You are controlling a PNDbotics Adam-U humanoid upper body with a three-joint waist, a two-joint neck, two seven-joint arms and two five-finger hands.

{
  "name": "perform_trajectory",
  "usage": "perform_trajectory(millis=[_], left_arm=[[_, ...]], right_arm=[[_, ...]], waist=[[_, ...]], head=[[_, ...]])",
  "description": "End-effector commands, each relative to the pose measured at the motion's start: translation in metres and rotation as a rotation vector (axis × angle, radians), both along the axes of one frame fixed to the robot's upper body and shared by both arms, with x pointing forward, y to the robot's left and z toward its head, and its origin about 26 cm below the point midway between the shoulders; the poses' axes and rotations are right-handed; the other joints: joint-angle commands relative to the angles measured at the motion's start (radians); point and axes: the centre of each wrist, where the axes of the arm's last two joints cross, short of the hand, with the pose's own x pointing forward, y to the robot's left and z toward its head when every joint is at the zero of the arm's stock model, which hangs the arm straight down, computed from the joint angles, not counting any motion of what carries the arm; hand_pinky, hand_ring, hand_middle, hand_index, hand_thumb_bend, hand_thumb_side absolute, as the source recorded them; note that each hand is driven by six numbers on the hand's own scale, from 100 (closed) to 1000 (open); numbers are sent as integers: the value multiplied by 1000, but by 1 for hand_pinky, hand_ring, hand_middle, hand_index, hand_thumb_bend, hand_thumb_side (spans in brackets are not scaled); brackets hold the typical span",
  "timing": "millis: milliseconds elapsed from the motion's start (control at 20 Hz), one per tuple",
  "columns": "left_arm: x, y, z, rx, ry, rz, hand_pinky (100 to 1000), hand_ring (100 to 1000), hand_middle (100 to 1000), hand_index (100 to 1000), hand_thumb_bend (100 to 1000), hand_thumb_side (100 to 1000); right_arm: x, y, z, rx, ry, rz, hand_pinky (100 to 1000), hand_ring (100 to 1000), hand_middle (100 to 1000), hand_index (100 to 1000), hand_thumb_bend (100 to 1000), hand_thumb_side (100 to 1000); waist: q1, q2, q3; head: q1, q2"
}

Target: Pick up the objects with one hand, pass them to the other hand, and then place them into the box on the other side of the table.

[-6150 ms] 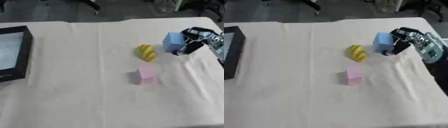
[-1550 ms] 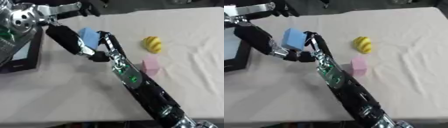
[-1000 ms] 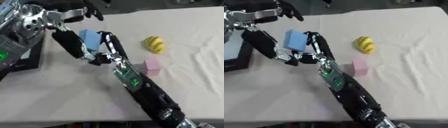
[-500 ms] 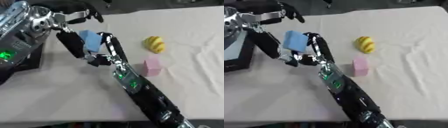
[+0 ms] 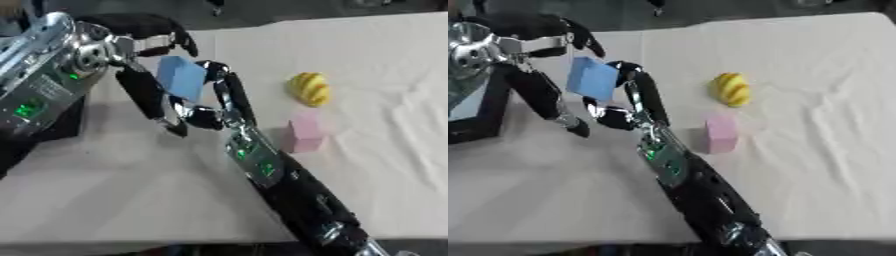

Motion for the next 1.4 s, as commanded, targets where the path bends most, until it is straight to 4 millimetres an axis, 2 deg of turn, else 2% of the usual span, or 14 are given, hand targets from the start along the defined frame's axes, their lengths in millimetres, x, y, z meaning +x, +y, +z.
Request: perform_trajectory(millis=[50,400,650,850,1400], left_arm=[[3,1,5,25,57,69,900,892,867,886,824,309],[7,-2,2,48,30,66,893,888,862,888,828,290],[6,-5,2,56,-64,46,873,873,844,886,836,208],[4,-9,2,79,-144,21,864,867,841,892,858,195],[-2,-15,7,104,-243,-12,831,841,812,903,869,145]], right_arm=[[-1,6,8,16,-37,5,772,585,524,497,284,100],[-4,7,10,41,-78,17,768,581,521,498,271,100],[-5,8,10,44,-94,46,767,580,521,500,254,100],[-7,8,10,44,-111,69,768,579,521,500,245,100],[-9,6,13,66,-142,92,766,575,519,498,238,100]], waist=[[15,-25,4],[17,-24,8],[18,-22,9],[21,-20,11],[22,-17,11]], head=[[-4,2],[-7,-9],[-9,-19],[-3,-26],[18,-12]])
